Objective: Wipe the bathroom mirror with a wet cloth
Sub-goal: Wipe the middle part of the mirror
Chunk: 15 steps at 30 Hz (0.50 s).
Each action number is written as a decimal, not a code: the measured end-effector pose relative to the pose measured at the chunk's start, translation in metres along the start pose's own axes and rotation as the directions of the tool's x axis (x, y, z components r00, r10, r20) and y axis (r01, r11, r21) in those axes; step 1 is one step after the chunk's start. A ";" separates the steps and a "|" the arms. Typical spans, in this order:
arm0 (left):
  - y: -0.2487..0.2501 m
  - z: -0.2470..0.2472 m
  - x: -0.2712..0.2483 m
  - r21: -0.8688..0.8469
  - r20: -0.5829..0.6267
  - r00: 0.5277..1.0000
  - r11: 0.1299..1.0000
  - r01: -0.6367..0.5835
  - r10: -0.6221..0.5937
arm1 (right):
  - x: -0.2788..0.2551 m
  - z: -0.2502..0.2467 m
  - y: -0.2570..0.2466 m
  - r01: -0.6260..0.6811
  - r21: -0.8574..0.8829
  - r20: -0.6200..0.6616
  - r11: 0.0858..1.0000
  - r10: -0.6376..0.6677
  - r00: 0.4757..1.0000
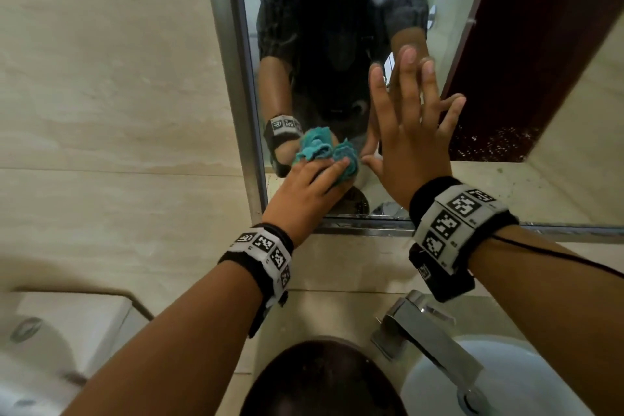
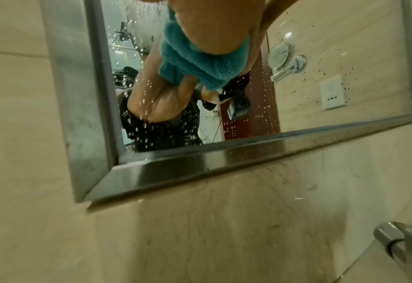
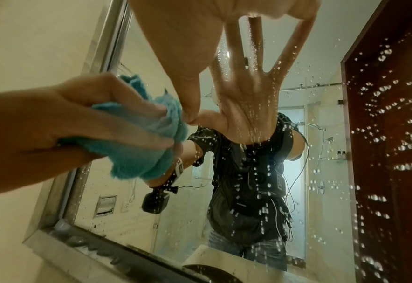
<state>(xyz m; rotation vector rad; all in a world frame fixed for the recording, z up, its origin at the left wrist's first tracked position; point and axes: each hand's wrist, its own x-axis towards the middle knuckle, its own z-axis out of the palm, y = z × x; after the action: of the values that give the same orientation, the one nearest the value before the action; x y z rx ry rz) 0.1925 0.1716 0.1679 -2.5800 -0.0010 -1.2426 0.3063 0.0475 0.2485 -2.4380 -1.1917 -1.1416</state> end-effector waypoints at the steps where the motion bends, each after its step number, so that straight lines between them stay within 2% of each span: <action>1: 0.000 -0.003 -0.003 0.027 0.056 0.998 1.000 -0.015 0.014 | -0.002 0.000 0.000 0.000 -0.001 -0.020 1.000 0.000 1.000; 4: -0.007 -0.022 0.003 0.077 0.187 0.982 0.996 -0.042 0.027 | -0.016 0.007 -0.003 0.030 0.011 -0.091 0.999 -0.029 0.995; 5: -0.013 -0.032 0.008 0.097 0.181 0.983 0.995 -0.015 -0.003 | -0.022 0.010 -0.005 0.039 0.020 -0.081 0.999 -0.037 0.996; 8: -0.037 -0.055 0.028 0.145 0.046 0.991 0.982 0.118 -0.126 | -0.032 0.023 -0.013 0.012 0.048 -0.040 0.999 -0.010 0.999; 11: -0.045 -0.049 0.023 0.187 0.000 0.984 0.967 0.174 -0.177 | -0.031 0.032 -0.019 -0.020 -0.010 -0.061 1.000 0.019 0.998; 13: -0.034 -0.031 -0.006 0.188 0.083 0.979 0.967 0.169 -0.187 | -0.030 0.034 -0.019 -0.009 -0.009 -0.023 1.000 0.008 1.000; 15: -0.023 -0.020 -0.041 0.173 0.241 0.964 0.982 0.069 -0.110 | -0.030 0.034 -0.017 0.006 -0.015 -0.020 1.000 -0.007 1.000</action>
<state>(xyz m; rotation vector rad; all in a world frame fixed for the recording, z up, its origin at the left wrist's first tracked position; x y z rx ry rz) 0.1484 0.1937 0.1543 -2.5961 -0.2623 -0.8945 0.3016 0.0568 0.2007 -2.4290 -1.1905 -1.1781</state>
